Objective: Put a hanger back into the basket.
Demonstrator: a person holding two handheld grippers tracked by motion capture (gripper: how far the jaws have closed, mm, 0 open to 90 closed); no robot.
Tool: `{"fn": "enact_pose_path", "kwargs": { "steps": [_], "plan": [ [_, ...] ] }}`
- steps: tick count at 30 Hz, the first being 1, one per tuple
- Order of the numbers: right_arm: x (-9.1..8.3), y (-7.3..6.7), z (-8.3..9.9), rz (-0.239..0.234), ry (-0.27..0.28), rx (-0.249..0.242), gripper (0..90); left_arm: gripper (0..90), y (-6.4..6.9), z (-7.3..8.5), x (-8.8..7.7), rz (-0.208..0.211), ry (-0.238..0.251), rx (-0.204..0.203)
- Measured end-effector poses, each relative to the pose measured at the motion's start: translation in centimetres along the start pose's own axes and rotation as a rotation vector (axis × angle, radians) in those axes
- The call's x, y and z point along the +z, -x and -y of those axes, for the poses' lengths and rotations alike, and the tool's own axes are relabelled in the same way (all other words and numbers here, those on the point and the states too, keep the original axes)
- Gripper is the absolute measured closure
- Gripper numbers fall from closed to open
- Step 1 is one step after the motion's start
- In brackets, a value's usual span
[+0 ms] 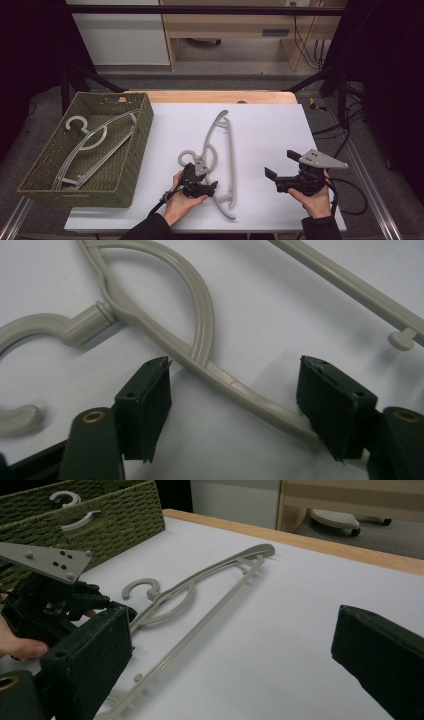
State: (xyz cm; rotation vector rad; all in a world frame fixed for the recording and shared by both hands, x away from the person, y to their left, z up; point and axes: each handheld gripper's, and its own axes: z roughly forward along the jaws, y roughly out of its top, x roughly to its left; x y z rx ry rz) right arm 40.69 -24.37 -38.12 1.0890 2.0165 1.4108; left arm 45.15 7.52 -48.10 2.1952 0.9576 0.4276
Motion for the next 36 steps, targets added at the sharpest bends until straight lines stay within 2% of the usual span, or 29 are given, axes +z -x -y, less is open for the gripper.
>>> {"fn": "enact_pose_path", "kwargs": {
  "steps": [5, 11, 19, 22, 28, 31, 33, 34, 36],
  "plan": [
    [0.0, -0.1, 0.0, -0.002, -0.003, -0.002, 3.2, 40.1, -0.4, -0.3, -0.2, -0.003, -0.027, -0.006],
    [-0.2, 0.0, 0.0, 0.002, 0.006, 0.002, 3.3, 45.9, -1.1, -0.3, -0.6, 0.004, -0.058, -0.014],
    [-0.3, 0.0, -0.1, -0.002, 0.005, 0.005, 3.3, 55.0, -2.5, -0.4, -1.2, 0.027, -0.090, -0.063],
    [-0.4, 0.0, -0.1, -0.002, 0.007, 0.004, 3.3, 56.7, -2.7, -0.4, -1.2, 0.033, -0.088, -0.080],
    [-0.4, 0.0, -0.1, -0.004, 0.010, 0.002, 3.3, 56.9, -2.9, -0.4, -1.3, 0.036, -0.082, -0.076],
    [-0.3, 0.0, -0.1, -0.003, 0.009, 0.009, 3.3, 55.6, -2.8, -0.3, -1.1, 0.021, -0.068, -0.100],
    [-0.3, 0.0, 0.0, -0.002, 0.008, 0.008, 3.3, 52.8, -2.6, -0.3, -1.0, 0.016, -0.073, -0.083],
    [-0.3, 0.0, 0.0, -0.004, 0.009, 0.008, 3.3, 50.7, -2.4, -0.3, -0.8, 0.001, -0.058, -0.087],
    [-0.2, 0.0, -0.1, -0.007, 0.009, 0.003, 3.4, 51.7, -2.0, -0.3, -0.8, -0.029, -0.070, -0.061]
  ]
}}
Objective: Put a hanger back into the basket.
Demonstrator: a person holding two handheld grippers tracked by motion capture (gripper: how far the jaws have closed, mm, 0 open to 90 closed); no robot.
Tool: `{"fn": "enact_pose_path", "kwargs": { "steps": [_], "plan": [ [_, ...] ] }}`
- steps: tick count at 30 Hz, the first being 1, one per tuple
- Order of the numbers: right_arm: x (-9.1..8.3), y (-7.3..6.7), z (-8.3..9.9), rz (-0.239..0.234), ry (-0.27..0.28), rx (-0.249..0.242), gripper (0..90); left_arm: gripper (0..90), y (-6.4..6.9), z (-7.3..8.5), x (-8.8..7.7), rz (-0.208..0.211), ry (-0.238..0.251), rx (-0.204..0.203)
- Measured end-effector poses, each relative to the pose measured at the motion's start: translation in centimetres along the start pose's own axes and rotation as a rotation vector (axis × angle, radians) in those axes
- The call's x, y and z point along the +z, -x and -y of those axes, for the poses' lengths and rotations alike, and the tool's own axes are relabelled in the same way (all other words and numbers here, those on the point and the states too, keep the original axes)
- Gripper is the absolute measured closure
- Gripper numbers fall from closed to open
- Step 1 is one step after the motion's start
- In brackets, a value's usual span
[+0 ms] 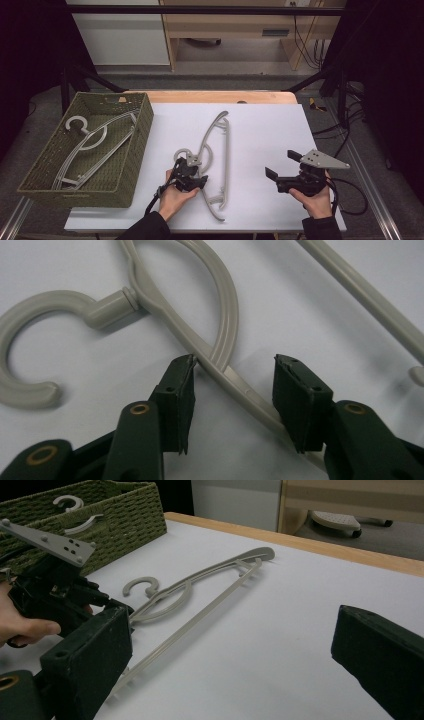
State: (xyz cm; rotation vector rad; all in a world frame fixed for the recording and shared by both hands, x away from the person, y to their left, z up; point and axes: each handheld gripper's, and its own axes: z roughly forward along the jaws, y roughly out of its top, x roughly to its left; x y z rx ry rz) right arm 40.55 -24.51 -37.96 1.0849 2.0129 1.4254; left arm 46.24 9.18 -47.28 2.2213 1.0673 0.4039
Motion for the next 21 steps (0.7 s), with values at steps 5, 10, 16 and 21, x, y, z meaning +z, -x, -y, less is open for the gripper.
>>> {"fn": "enact_pose_path", "kwargs": {
  "steps": [5, 10, 16, 21],
  "plan": [
    [0.2, -0.2, 0.0, -0.001, 0.000, 0.005, 3.4, 54.5, 0.2, -0.1, 0.0, -0.028, -0.004, 0.005],
    [0.1, -0.1, 0.0, -0.001, 0.002, 0.009, 3.3, 59.8, -0.7, -0.4, -0.2, 0.022, -0.013, -0.005],
    [-0.2, 0.1, 0.0, 0.001, 0.010, 0.011, 3.4, 68.2, -1.8, -0.5, -0.7, 0.061, -0.012, -0.006],
    [-0.1, 0.0, 0.0, 0.000, 0.002, 0.011, 3.3, 62.6, -1.4, -0.3, -0.6, 0.057, -0.004, -0.036]
  ]
}}
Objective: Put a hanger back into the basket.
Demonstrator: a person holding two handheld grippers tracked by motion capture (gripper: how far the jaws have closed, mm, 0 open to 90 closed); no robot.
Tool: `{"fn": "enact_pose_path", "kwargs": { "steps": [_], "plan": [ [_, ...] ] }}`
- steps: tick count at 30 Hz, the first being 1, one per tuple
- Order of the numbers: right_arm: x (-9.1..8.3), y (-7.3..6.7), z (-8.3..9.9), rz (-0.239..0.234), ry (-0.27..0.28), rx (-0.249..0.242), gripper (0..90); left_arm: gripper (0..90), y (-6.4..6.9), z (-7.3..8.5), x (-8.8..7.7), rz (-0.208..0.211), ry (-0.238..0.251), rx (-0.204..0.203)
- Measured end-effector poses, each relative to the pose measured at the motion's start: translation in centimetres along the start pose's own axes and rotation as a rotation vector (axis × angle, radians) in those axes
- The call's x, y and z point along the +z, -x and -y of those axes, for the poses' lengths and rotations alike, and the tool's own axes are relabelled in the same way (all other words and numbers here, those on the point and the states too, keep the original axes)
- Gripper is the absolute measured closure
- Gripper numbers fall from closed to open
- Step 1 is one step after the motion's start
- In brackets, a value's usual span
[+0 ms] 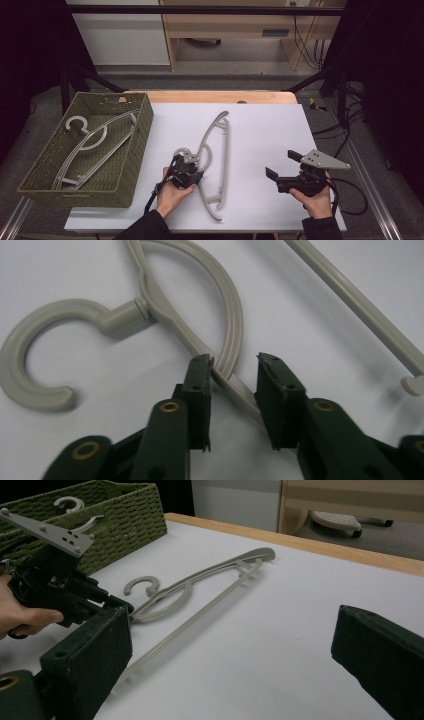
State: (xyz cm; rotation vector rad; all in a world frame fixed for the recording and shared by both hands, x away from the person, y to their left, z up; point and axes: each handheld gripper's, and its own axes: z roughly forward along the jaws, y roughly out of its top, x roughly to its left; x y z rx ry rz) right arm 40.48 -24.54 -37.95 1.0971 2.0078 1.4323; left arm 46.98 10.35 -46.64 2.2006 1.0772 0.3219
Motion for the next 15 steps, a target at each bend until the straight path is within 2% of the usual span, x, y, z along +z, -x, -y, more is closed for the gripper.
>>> {"fn": "enact_pose_path", "kwargs": {
  "steps": [4, 7, 10, 13, 15],
  "plan": [
    [-0.1, 0.0, 0.0, -0.002, 0.009, 0.000, 3.3, 51.4, 0.4, 0.2, 0.3, 0.003, -0.009, -0.014],
    [-0.1, 0.0, -0.1, -0.001, 0.010, 0.002, 3.4, 43.1, 0.9, 0.2, 0.5, -0.011, -0.012, 0.001],
    [-0.1, -0.1, -0.1, -0.005, 0.011, 0.001, 3.4, 43.4, 1.7, 0.3, 0.7, -0.068, -0.013, 0.038],
    [0.1, -0.2, -0.2, -0.007, 0.007, -0.011, 3.3, 45.5, 1.5, 0.2, 0.6, -0.069, -0.020, 0.039],
    [0.2, -0.3, -0.2, -0.008, 0.005, -0.008, 3.3, 52.1, 1.4, 0.2, 0.6, -0.072, -0.019, 0.042]
  ]
}}
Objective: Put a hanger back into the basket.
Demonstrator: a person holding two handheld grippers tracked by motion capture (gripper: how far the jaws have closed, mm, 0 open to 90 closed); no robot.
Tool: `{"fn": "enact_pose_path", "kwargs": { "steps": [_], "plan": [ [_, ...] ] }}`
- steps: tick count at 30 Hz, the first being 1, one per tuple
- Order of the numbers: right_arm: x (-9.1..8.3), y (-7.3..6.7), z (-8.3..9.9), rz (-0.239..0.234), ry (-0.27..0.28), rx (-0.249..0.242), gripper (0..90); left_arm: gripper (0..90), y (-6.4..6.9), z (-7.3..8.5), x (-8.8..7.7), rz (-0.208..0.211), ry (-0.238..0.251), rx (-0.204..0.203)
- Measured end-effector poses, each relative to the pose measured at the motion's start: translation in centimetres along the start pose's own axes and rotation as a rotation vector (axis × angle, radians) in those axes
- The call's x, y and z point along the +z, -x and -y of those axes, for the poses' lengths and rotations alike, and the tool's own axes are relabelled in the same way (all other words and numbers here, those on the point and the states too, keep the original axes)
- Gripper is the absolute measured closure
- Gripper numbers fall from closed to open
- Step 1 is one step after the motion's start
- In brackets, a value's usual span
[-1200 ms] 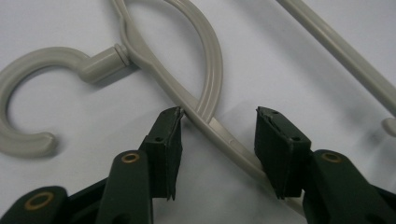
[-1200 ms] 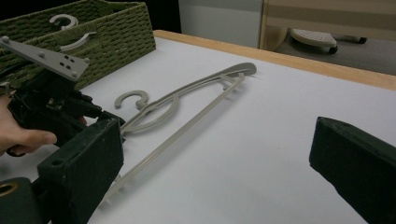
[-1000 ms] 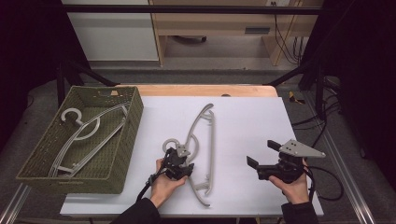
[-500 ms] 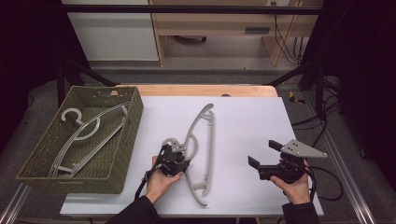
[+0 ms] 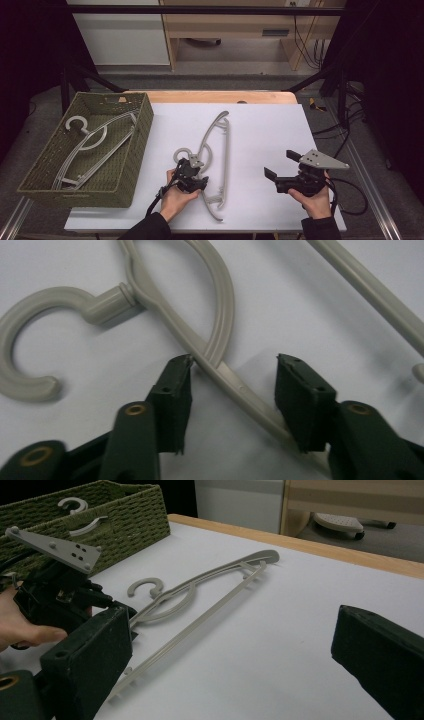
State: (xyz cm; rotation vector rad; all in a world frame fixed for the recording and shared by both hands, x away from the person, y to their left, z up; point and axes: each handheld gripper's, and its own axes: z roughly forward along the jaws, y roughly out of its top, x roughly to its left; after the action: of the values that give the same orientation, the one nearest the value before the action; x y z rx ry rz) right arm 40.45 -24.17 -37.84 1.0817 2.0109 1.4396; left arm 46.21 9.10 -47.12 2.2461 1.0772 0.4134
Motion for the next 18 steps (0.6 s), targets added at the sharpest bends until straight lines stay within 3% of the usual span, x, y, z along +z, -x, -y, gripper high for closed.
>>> {"fn": "enact_pose_path", "kwargs": {
  "steps": [7, 15, 18],
  "plan": [
    [-0.1, 0.1, 0.1, 0.002, 0.000, 0.003, 3.3, 62.6, -0.9, -0.3, -0.3, 0.025, -0.001, -0.006],
    [-0.1, 0.1, 0.1, 0.000, 0.001, 0.005, 3.3, 64.7, -1.4, -0.3, -0.4, -0.006, 0.009, 0.039],
    [-0.1, 0.1, 0.1, 0.001, 0.002, 0.003, 3.3, 65.5, -1.9, -0.2, -0.4, -0.003, 0.013, 0.036]
  ]
}}
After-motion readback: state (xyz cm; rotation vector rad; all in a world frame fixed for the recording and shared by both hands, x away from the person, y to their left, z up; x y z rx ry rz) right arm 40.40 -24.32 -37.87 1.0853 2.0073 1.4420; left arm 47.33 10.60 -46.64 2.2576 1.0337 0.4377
